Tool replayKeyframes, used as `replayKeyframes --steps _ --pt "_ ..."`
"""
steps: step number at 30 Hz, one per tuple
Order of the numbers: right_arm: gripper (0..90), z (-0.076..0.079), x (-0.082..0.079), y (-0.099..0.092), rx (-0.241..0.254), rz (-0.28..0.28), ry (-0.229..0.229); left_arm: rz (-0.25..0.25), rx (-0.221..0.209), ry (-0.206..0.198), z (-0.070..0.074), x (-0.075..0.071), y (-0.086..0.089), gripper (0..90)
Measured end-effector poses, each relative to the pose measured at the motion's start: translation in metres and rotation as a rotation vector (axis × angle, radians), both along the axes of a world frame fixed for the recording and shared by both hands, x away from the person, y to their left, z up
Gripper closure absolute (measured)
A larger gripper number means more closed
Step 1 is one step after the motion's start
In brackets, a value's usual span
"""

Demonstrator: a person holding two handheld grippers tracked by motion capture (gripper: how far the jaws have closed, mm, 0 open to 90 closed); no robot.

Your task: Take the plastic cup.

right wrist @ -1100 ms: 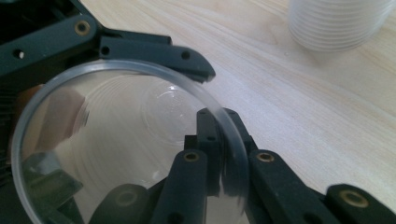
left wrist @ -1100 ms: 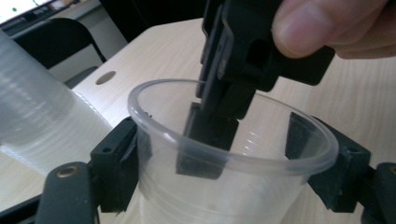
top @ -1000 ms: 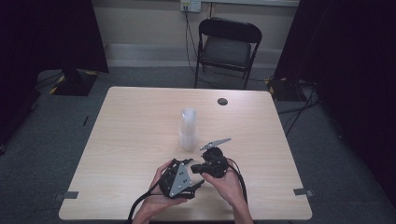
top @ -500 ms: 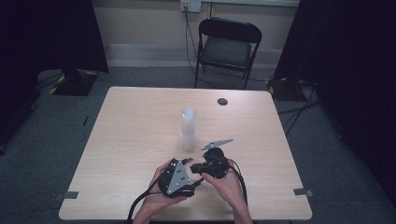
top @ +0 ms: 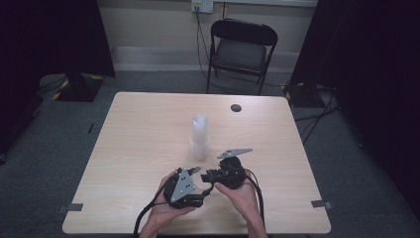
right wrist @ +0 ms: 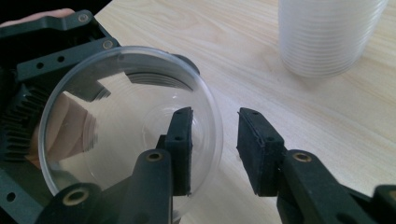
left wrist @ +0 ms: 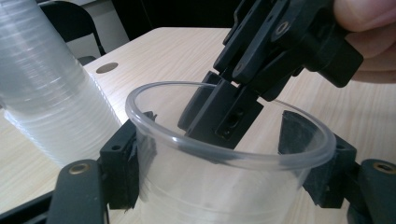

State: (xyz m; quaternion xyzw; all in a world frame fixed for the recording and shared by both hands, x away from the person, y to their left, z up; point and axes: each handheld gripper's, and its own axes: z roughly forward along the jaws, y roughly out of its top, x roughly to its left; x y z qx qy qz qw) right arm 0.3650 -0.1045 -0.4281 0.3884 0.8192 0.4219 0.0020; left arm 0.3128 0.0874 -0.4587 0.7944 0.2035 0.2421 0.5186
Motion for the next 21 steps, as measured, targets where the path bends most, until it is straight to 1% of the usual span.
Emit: replayKeyframes --steps 1,3,4,6,7,8,9,10,11,13,14,16,18,20,21 --pt "65.5 0.0 0.0 0.0 0.003 0.0 -0.004 0.002 0.005 -0.004 0.0 0.001 0.001 27.7" --pt "65.0 0.001 0.0 -0.001 0.015 -0.005 -0.012 0.007 -0.012 0.006 0.0 0.002 0.001 27.9" --pt "64.6 0.001 0.0 -0.002 0.023 -0.006 -0.015 0.006 -0.011 0.006 0.001 0.002 0.002 27.9" --pt "64.3 0.001 0.0 -0.003 0.043 -0.007 -0.022 0.012 -0.021 0.016 0.001 0.004 0.003 27.9" --pt "64.2 0.002 -0.001 -0.003 0.049 -0.006 -0.029 0.016 -0.042 0.022 0.001 0.003 0.003 28.0" --pt "64.2 0.002 -0.001 -0.004 0.054 -0.006 -0.031 0.015 -0.033 0.02 0.001 0.004 0.004 28.0" --pt "64.2 0.002 -0.001 -0.004 0.058 -0.006 -0.033 0.017 -0.044 0.025 0.001 0.004 0.004 28.0" --pt "64.1 0.002 -0.002 -0.004 0.065 -0.008 -0.038 0.022 -0.053 0.028 0.001 0.003 0.004 28.0" --pt "64.2 0.002 -0.002 -0.004 0.073 -0.009 -0.045 0.033 -0.041 0.029 0.002 0.004 0.005 28.0" --pt "65.5 0.003 -0.002 -0.005 0.088 -0.012 -0.056 0.043 -0.06 0.039 0.001 0.005 0.005 28.1" --pt "66.1 0.003 -0.002 -0.006 0.098 -0.013 -0.058 0.044 -0.055 0.04 0.001 0.006 0.006 28.1" --pt "67.0 0.003 -0.003 -0.006 0.112 -0.014 -0.066 0.062 -0.066 0.047 0.001 0.007 0.007 28.1" --pt "67.4 0.003 -0.003 -0.007 0.127 -0.011 -0.071 0.076 -0.07 0.063 0.002 0.009 0.009 28.3" --pt "67.3 0.003 -0.004 -0.008 0.146 -0.008 -0.085 0.082 -0.076 0.066 0.002 0.01 0.011 28.3" --pt "67.3 0.003 -0.004 -0.008 0.152 -0.006 -0.088 0.083 -0.091 0.072 0.002 0.01 0.011 28.3"
